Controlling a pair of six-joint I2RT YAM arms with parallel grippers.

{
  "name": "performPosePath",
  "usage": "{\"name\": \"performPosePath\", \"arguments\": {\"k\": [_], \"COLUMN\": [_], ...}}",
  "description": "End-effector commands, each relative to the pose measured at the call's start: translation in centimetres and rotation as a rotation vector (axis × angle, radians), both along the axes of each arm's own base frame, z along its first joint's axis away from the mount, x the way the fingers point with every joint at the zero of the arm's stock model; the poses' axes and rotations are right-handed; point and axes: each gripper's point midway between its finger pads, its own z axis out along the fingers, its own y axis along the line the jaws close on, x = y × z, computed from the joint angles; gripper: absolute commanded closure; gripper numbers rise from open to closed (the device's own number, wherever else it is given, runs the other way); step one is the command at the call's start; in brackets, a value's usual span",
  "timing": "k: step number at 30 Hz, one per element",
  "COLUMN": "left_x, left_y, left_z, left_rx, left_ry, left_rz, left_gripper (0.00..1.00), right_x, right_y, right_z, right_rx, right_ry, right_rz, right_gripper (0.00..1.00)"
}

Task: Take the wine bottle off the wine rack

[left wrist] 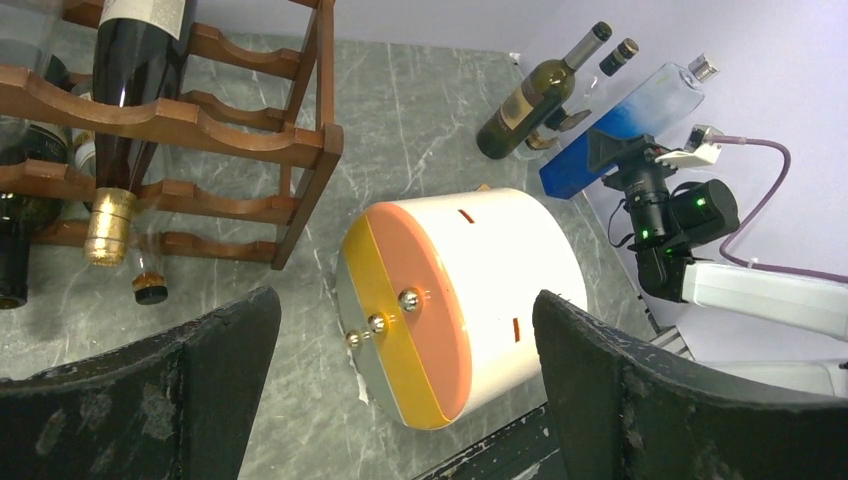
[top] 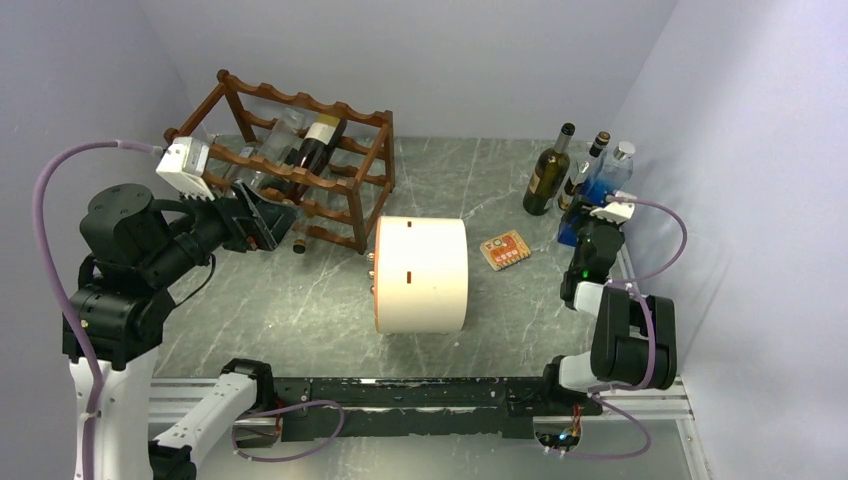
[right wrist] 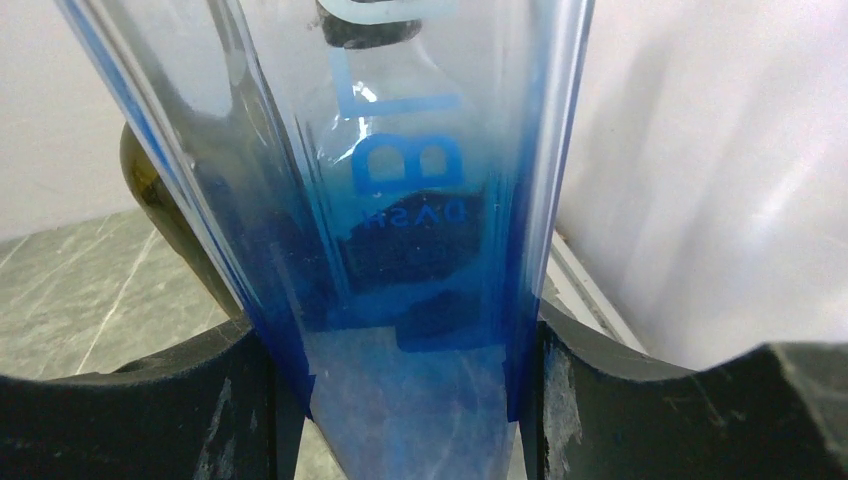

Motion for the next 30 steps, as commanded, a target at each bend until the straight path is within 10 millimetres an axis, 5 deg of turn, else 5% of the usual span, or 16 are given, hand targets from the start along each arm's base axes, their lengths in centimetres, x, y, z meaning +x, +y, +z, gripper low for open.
{"name": "performPosePath", "arguments": {"k": [1,30], "left_x": [-0.1,0.0], "left_y": [-0.6,-1.4], "left_z": [0.2,-2.3], "left_rx": [-0.014,-0.032], "left_ry": [-0.022,0.036], "left_rz": [-0.035,-0.070], "left_gripper": [0.00,0.01], "right_x": [-0.1,-0.1], "right_y": [0.1,-0.7], "right_z": [7.8,1.6], "right_rx": [-0.086,-0.084], "right_ry": [-0.315,-0.293], "right_rz": [0.020,0.040], "right_gripper": [1.00,1.00]}}
